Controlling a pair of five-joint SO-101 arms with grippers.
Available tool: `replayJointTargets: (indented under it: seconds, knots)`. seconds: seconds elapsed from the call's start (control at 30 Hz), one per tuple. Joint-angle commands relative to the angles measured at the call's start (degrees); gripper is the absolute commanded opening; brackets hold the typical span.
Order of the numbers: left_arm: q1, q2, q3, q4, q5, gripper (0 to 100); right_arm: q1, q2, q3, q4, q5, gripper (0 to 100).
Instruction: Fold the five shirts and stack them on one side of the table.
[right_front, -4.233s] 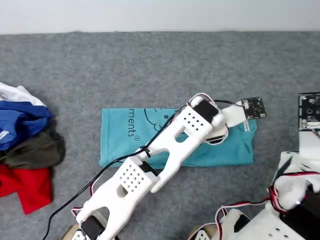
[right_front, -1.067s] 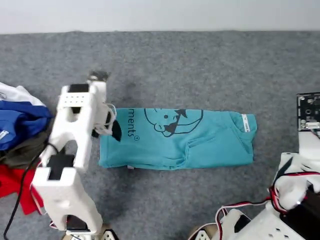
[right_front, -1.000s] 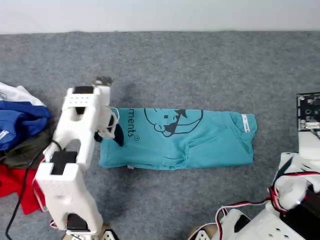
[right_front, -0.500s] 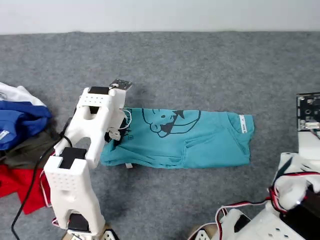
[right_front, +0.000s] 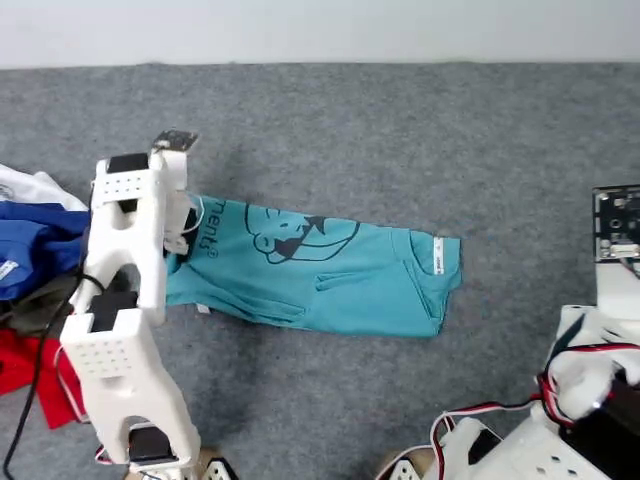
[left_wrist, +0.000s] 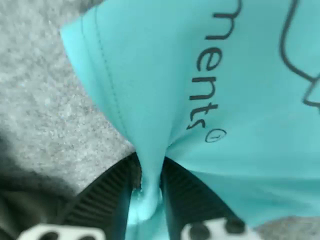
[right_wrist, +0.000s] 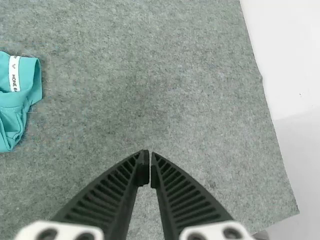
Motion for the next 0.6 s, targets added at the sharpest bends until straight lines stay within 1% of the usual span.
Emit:
replayJointTargets:
  seconds: [0.0, 0.13, 0.27, 0.37, 0.57]
  knots:
    - [1.93, -0.62, -5.93, 3.87, -0.70, 1, 0.48, 0.66, -0.09, 0.04, 0.26, 1.2]
    - [6.95, -0.62, -10.77, 9.14, -0.53, 1, 0.48, 0.66, -0.09, 0.04, 0.26, 1.2]
    - [13.45, -0.62, -16.84, 15.21, -0.44, 1, 0.48, 0.66, -0.09, 0.04, 0.35, 1.2]
    - [17.93, -2.64, -17.89, 15.12, -0.35, 1, 0.48, 0.66, -0.09, 0.04, 0.18, 1.2]
    - [30.15, -9.58, -14.46, 15.12, -0.35, 1, 0.48, 0.57, 1.05, 0.04, 0.18, 1.2]
